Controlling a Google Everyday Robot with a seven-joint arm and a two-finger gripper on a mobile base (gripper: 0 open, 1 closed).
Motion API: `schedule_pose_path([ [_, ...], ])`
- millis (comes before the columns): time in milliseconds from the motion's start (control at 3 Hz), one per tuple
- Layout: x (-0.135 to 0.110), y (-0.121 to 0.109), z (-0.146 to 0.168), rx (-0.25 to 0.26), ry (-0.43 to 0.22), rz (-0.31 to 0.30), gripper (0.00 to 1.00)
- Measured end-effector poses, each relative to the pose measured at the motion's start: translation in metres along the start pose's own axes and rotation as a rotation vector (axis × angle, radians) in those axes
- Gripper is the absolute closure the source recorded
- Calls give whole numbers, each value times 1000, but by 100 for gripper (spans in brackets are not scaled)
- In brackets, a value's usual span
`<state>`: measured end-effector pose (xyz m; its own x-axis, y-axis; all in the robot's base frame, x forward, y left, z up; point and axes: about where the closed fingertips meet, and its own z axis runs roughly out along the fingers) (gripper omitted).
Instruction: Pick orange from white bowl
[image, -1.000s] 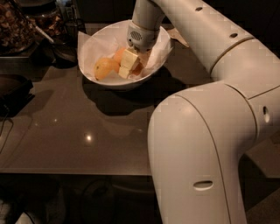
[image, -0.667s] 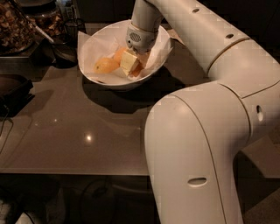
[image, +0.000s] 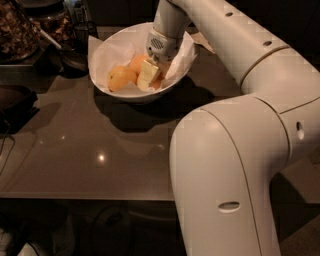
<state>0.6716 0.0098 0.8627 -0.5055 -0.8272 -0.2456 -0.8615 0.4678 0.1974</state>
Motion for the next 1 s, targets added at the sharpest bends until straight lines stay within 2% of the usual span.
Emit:
schedule_pose_path([
  [333, 0, 0, 0, 0, 0, 0, 93],
  [667, -5, 8, -15, 40, -55, -40, 100],
  [1000, -1, 28, -37, 71, -104, -100, 100],
])
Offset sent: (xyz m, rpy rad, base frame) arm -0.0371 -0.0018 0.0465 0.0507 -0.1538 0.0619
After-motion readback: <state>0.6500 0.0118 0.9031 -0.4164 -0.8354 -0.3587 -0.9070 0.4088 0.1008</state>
